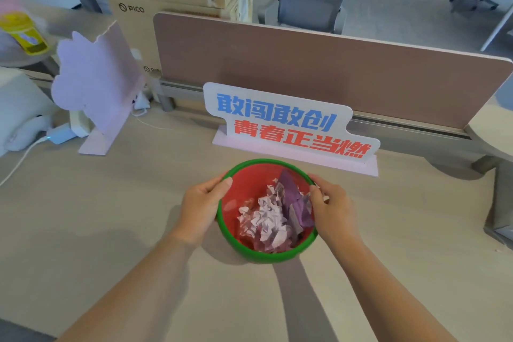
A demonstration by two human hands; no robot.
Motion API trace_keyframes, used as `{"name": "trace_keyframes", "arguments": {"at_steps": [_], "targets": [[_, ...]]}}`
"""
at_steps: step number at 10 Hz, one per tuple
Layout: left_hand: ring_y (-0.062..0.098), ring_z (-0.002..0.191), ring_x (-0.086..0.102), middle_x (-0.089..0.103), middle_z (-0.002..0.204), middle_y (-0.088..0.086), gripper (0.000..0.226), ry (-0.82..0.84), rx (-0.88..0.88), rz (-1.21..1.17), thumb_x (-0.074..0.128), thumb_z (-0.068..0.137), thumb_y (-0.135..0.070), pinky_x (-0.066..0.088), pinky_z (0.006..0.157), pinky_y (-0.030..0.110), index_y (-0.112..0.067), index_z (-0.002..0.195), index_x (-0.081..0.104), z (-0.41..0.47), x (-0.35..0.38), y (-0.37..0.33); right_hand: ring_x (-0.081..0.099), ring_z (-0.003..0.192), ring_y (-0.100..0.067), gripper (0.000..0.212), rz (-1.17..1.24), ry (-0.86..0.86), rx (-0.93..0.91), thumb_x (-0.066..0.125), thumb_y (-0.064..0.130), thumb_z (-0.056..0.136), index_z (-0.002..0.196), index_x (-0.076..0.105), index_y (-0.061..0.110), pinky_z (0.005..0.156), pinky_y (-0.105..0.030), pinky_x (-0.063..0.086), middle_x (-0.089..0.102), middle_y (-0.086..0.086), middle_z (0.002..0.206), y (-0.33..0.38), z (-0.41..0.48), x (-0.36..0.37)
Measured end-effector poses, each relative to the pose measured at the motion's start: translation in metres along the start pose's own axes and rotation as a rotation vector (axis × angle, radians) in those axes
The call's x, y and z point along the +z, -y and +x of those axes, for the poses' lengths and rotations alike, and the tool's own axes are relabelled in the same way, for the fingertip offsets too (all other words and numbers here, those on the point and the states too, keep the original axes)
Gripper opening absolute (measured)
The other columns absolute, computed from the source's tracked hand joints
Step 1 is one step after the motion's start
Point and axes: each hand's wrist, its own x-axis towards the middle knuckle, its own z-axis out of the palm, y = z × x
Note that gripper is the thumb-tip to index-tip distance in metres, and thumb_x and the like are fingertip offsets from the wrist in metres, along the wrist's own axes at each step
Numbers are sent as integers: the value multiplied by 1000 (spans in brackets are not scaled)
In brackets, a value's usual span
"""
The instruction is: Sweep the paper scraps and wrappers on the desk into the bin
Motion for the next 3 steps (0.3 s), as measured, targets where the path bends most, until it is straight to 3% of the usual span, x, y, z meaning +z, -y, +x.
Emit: {"name": "trace_keyframes", "arguments": {"at_steps": [2, 3], "targets": [[9, 68, 71, 77, 85, 1, 22, 63, 39, 26, 60, 89, -19, 51, 57, 15, -22, 108, 72, 3, -5, 0, 64, 79, -16, 32, 42, -8, 63, 44, 20, 95, 113, 64, 36, 73, -32, 51, 68, 9, 81, 10, -7, -1], [7, 66, 71, 76, 84, -3, 23, 99, -3, 118, 59, 90, -30, 49, 53, 14, -28, 111, 70, 4, -9, -9, 64, 82, -16, 30, 40, 13, 91, 41, 23, 97, 113, 64, 35, 75, -32, 51, 69, 7, 84, 20, -8, -3]]}}
